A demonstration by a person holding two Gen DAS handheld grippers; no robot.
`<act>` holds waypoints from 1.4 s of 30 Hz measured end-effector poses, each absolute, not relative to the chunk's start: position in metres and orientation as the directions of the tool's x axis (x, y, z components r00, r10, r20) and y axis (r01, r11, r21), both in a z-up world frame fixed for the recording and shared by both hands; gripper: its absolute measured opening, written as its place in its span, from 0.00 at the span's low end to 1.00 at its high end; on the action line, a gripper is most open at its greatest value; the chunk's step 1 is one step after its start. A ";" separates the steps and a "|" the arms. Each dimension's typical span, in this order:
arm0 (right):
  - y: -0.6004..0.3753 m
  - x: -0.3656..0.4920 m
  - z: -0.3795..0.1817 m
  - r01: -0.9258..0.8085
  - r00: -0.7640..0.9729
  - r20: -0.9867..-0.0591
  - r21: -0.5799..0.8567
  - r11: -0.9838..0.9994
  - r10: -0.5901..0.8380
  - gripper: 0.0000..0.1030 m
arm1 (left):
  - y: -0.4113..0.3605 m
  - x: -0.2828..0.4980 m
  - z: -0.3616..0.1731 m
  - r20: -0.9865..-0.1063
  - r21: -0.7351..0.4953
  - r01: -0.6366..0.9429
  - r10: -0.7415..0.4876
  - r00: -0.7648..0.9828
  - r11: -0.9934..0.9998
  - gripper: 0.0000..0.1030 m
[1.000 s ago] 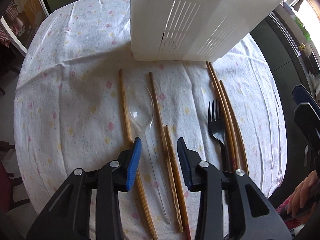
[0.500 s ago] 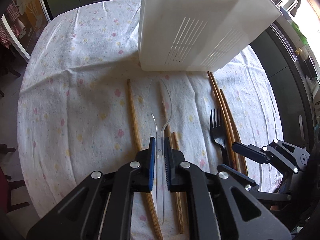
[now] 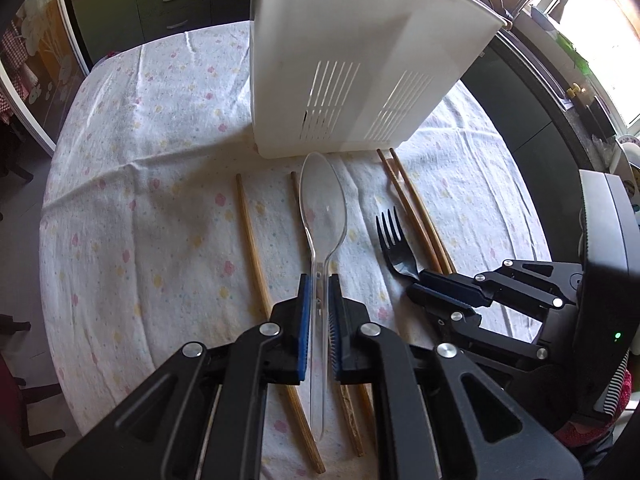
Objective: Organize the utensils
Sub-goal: 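Grasp the clear plastic spoon with the left tool while the right tool grasps a black fork, then carry the clear spoon and black fork up and drop both into the white holder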
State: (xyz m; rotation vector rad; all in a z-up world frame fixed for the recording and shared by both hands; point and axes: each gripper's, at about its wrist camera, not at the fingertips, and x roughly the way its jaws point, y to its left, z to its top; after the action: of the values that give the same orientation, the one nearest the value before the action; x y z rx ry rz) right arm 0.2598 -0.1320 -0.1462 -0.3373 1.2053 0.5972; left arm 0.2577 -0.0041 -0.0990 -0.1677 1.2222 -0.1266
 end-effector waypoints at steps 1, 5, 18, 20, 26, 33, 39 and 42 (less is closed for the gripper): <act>-0.133 0.260 -0.146 -0.595 0.235 -0.936 0.073 0.801 0.260 0.09 | -0.003 0.255 -0.096 -0.920 -0.196 0.012 -0.188 0.344 0.981 0.08; -0.146 0.256 -0.127 -0.586 0.253 -0.889 0.173 0.791 0.382 0.09 | -0.001 0.245 -0.082 -0.906 -0.202 0.025 -0.196 0.375 0.979 0.08; -0.188 0.251 -0.014 -0.602 0.443 -0.631 0.317 0.733 0.637 0.09 | -0.009 0.229 0.018 -0.775 -0.194 0.112 -0.222 0.592 0.975 0.08; -0.190 0.254 0.000 -0.606 0.464 -0.597 0.326 0.726 0.655 0.09 | -0.013 0.233 0.025 -0.773 -0.180 0.124 -0.218 0.596 0.976 0.08; -0.200 0.249 0.031 -0.626 0.479 -0.555 0.328 0.707 0.681 0.09 | -0.021 0.259 -0.038 -0.891 -0.085 0.148 -0.142 0.431 0.985 0.08; -0.196 0.251 0.024 -0.623 0.459 -0.569 0.342 0.704 0.682 0.09 | -0.028 0.282 -0.098 -0.936 0.045 0.299 -0.064 0.345 0.953 0.23; -0.195 0.259 0.018 -0.625 0.448 -0.569 0.352 0.697 0.690 0.09 | -0.026 0.295 -0.116 -0.954 0.050 0.313 -0.047 0.297 0.949 0.23; -0.195 0.259 0.018 -0.629 0.442 -0.570 0.353 0.692 0.692 0.09 | -0.024 0.298 -0.124 -0.960 0.046 0.320 -0.046 0.275 0.946 0.23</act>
State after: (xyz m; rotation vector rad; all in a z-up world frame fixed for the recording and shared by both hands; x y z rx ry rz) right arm 0.2585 -0.1946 0.0180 0.0933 0.7513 0.8214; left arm 0.2978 -0.0241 -0.1235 0.2488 1.2722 -0.2494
